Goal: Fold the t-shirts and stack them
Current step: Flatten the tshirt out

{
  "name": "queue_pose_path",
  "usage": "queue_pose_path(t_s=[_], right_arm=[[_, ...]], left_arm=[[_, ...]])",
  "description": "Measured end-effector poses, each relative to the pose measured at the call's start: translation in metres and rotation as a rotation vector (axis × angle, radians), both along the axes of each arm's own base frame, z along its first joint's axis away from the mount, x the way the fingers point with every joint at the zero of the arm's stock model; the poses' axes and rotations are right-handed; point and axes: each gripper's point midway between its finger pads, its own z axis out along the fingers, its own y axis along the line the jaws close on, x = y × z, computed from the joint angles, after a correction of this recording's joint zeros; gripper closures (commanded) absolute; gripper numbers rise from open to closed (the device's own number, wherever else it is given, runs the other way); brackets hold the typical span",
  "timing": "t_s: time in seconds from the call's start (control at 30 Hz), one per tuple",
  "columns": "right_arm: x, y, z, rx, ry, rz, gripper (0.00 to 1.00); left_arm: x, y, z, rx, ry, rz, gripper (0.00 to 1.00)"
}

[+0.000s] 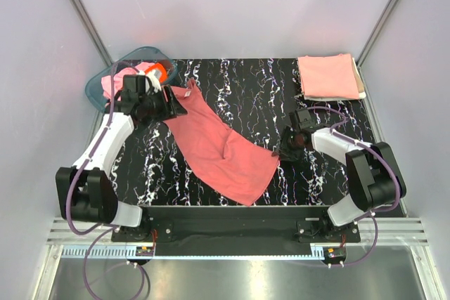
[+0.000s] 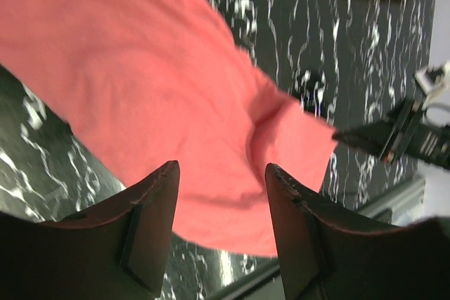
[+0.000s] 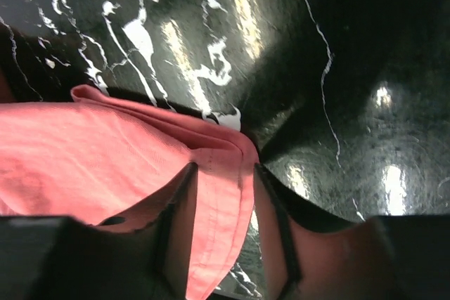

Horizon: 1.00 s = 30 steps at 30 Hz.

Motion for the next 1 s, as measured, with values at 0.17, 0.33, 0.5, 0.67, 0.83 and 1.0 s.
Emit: queue_pose_path(t_s=[0.17, 0.33, 0.5, 0.67, 0.83, 1.0], right_arm=[[0.005, 0.002, 0.002, 0.002, -0.034, 0.034, 1.00], [0.010, -0.002, 0.016, -0.028, -0.061, 0.046, 1.00], [0.051, -0.019, 0.121, -0.118, -0.292, -0.005, 1.00], [0.054, -0.041, 0.264, -0.122, -0.653, -0.089, 1.00], [0.020, -0.062, 0.292, -0.142, -0.734, -0.137, 1.00], [0.009, -0.072, 0.259, -0.205, -0.640, -0.138, 1.00]], left_arm=[[0.035, 0.010, 0.024, 0.047, -0.071, 0.059, 0.43], [0.054, 0.024, 0.036, 0.118, -0.090, 0.115, 0.43], [0.055, 0.031, 0.045, 0.157, -0.108, 0.127, 0.42], [0.047, 0.024, 0.045, 0.133, -0.088, 0.088, 0.42], [0.045, 0.016, 0.038, 0.122, -0.065, 0.059, 0.43], [0.047, 0.010, 0.010, 0.131, 0.010, 0.038, 0.44]])
